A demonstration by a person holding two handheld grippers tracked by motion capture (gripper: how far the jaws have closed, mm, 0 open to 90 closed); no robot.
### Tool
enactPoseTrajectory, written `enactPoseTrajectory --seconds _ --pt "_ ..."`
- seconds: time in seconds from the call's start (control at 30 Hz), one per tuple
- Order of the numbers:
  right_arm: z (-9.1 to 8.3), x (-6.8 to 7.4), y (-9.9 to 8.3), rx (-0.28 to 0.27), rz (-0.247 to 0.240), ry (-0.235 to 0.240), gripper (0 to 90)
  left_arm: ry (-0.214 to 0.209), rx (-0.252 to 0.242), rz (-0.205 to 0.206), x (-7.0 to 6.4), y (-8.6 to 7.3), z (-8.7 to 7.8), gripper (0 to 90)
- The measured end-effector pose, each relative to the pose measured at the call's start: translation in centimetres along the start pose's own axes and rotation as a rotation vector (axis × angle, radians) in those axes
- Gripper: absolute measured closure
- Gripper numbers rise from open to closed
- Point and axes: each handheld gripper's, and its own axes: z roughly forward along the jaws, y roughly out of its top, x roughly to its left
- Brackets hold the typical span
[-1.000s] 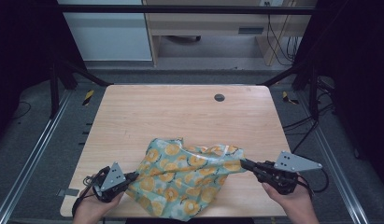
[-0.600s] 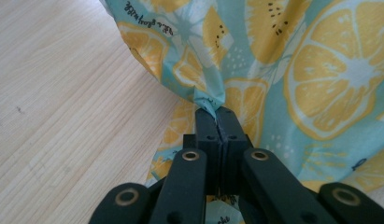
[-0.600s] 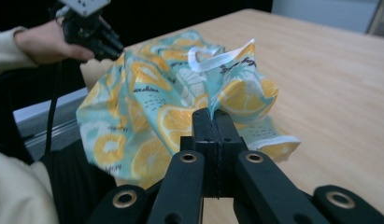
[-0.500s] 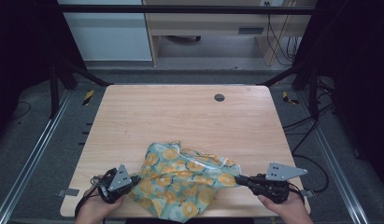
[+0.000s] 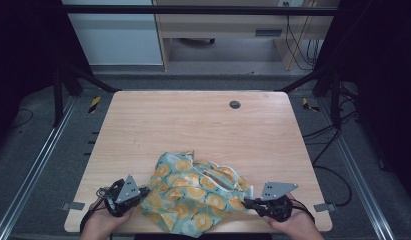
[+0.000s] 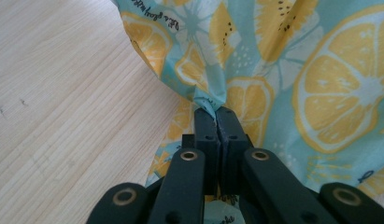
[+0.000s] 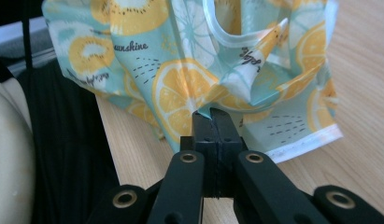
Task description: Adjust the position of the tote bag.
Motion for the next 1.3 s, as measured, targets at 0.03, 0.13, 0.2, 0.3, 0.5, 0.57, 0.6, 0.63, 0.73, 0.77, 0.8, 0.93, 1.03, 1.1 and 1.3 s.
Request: enactPoseTrajectory --seconds 0.03,0.13,0.2,0.3,0.5,0.57,0.6,0.63,0.73,0.77,0.8,0.93,1.03,1.1,1.3 --pt "0.2 0.0 0.0 0.012 -0.002 0.0 90.0 0.0 0.004 0.003 0.0 0.0 0.0 89.4" --pt "0.8 0.0 0.1 0.042 -0.016 0.0 90.0 -0.006 0.026 0.016 -0.1 0.0 0.2 89.7" --pt "1.1 0.1 0.3 0.054 -0.026 -0.004 90.0 -0.004 0.035 0.014 -0.1 0.0 0.4 89.8" --pt "1.4 0.1 0.4 0.063 -0.035 -0.004 90.0 -0.006 0.051 0.02 -0.2 -0.1 0.6 89.8" --pt "2.1 0.3 0.7 0.089 -0.059 -0.006 90.0 0.001 0.102 0.017 0.0 -0.3 1.1 89.9" --pt "2.2 0.3 0.7 0.09 -0.056 -0.006 90.0 0.006 0.101 0.009 0.1 -0.3 1.1 89.9" --pt "2.2 0.3 0.8 0.092 -0.055 -0.012 90.0 0.006 0.101 0.006 0.2 -0.4 1.1 89.9" --pt "2.1 0.2 0.8 0.085 -0.057 -0.016 90.0 0.007 0.1 0.003 0.2 -0.4 1.1 89.8" --pt "2.0 0.1 0.6 0.09 -0.048 -0.02 90.0 0.001 0.104 -0.004 0.3 -0.5 1.2 89.8" --pt "2.0 0.0 0.5 0.092 -0.043 -0.018 90.0 0.001 0.106 -0.003 0.3 -0.5 1.2 89.8" --pt "2.1 0.0 0.5 0.093 -0.043 -0.021 90.0 0.001 0.108 -0.001 0.3 -0.5 1.3 89.8" --pt "2.2 -0.2 0.5 0.108 -0.031 -0.036 90.0 -0.001 0.123 -0.005 0.4 -0.5 1.5 89.7" --pt "2.3 -0.3 0.5 0.11 -0.025 -0.046 90.0 -0.001 0.131 -0.002 0.5 -0.6 1.5 89.7" --pt "2.4 -0.5 0.5 0.117 -0.009 -0.055 90.0 -0.008 0.13 -0.014 0.4 -0.6 1.5 89.5" --pt "1.9 -0.7 0.5 0.09 0.022 -0.08 81.7 -0.004 0.094 -0.038 0.6 -0.6 1.1 85.9"
